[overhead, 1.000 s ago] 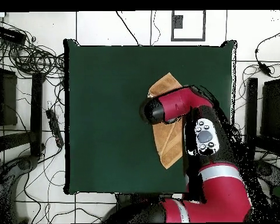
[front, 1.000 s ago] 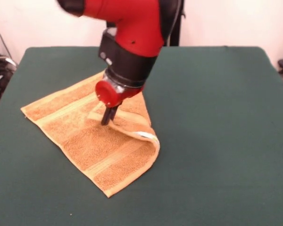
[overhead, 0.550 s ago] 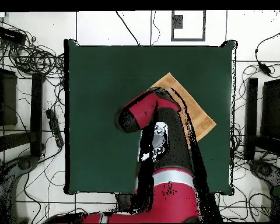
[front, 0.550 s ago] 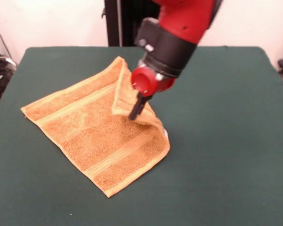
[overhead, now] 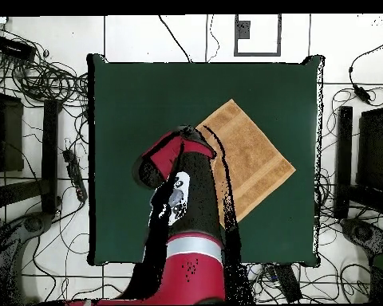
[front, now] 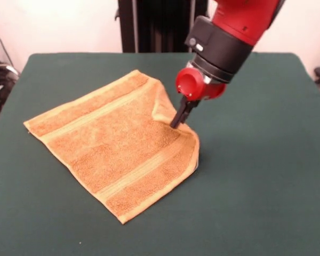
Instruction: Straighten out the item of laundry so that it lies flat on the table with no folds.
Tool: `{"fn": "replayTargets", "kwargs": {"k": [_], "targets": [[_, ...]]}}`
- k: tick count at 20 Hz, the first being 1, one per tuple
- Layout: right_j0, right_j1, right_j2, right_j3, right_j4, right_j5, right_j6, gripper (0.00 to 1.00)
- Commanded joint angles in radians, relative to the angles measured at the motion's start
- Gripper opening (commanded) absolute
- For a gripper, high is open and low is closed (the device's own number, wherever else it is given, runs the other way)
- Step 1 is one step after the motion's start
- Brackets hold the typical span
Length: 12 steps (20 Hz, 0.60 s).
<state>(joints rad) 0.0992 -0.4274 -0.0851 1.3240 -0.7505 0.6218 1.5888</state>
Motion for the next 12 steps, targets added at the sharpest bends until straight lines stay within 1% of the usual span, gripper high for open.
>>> {"fn": "replayTargets", "kwargs": {"k": [1, 5, 9, 12], "targets": [[0.041, 0.116, -0.03, 0.04, 0.078, 0.13, 0.269, 0.0], [0.067, 0.151, -0.048, 0.024, 0.106, 0.132, 0.303, 0.0], [0.081, 0.152, -0.046, 0.048, 0.151, 0.105, 0.313, 0.0], [0.113, 0.158, -0.056, 0.06, 0.178, 0.105, 0.338, 0.0]]}}
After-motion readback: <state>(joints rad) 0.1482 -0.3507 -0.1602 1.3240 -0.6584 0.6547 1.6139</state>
